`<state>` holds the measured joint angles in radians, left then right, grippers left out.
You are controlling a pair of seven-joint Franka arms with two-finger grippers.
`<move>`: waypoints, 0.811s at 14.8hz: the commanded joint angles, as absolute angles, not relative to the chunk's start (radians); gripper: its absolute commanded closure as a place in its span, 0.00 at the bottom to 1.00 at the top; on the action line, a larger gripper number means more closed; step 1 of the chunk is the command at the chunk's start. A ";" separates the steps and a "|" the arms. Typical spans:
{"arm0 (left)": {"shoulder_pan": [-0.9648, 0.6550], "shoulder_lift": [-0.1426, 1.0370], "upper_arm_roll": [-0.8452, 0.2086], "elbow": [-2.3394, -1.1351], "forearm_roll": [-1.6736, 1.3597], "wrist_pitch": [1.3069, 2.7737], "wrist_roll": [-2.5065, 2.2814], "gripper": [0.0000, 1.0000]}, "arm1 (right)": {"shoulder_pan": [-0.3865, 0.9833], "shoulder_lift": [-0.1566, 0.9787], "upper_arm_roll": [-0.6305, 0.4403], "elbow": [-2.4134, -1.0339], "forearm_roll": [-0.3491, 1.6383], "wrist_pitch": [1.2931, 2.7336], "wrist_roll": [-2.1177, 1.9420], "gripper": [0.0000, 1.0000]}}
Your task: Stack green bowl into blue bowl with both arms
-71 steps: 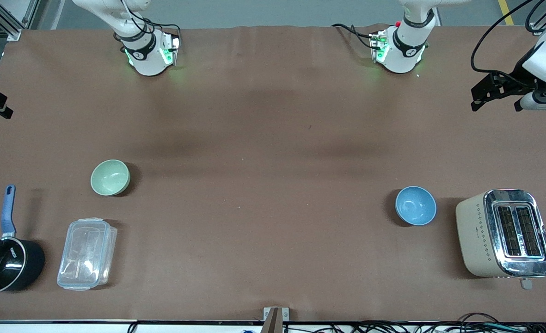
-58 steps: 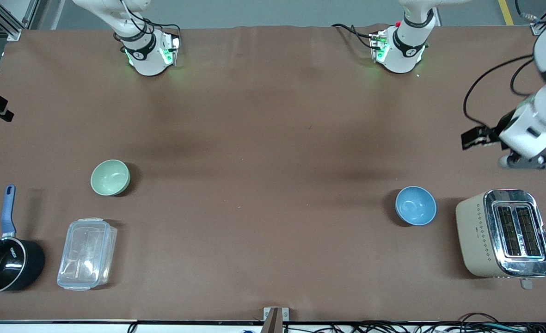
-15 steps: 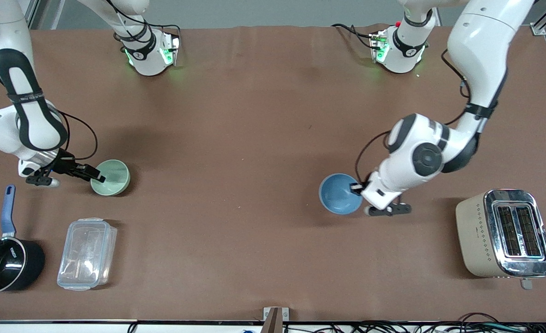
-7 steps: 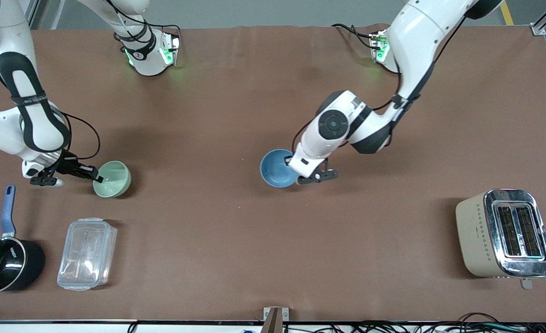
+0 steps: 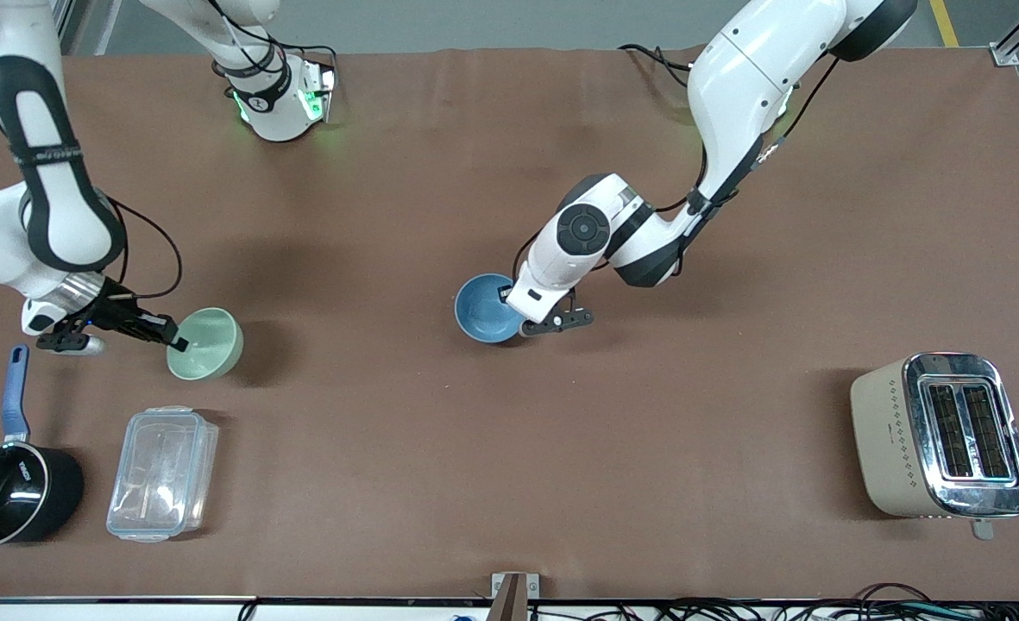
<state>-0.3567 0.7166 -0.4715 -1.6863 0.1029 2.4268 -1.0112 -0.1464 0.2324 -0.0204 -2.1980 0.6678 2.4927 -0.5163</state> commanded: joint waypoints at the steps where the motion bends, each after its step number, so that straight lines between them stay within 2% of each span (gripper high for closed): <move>1: -0.382 0.742 -0.462 -1.655 0.100 2.439 -1.022 0.95 | -0.046 0.158 -0.026 -2.235 0.667 2.494 -0.386 1.00; 3: -0.382 0.750 -0.462 -1.655 0.100 2.442 -1.022 0.87 | 0.010 0.152 -0.026 -2.233 0.634 2.494 -0.274 1.00; 4: -0.377 0.747 -0.460 -1.655 0.100 2.442 -1.020 0.71 | 0.043 0.143 -0.028 -2.232 0.588 2.494 -0.235 1.00; 5: -0.373 0.741 -0.459 -1.654 0.104 2.441 -1.017 0.44 | 0.067 0.137 -0.028 -2.230 0.531 2.496 -0.188 1.00; 6: -0.373 0.730 -0.440 -1.646 0.123 2.434 -1.019 0.10 | 0.090 0.135 -0.025 -2.232 0.487 2.496 -0.114 1.00; 7: -0.368 0.713 -0.422 -1.634 0.150 2.422 -1.019 0.00 | 0.110 0.132 -0.025 -2.232 0.463 2.497 -0.069 1.00; 10: -0.312 0.617 -0.416 -1.599 0.193 2.279 -1.012 0.00 | 0.210 0.130 -0.025 -2.226 0.454 2.497 0.076 1.00; 12: -0.262 0.534 -0.419 -1.539 0.239 2.084 -1.008 0.00 | 0.280 0.132 -0.025 -2.221 0.410 2.500 0.197 1.00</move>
<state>-0.3028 0.6481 -0.4203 -1.5653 0.1989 2.2480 -1.0090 0.2160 0.1633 -0.0176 -2.2008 0.4590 2.4950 0.0770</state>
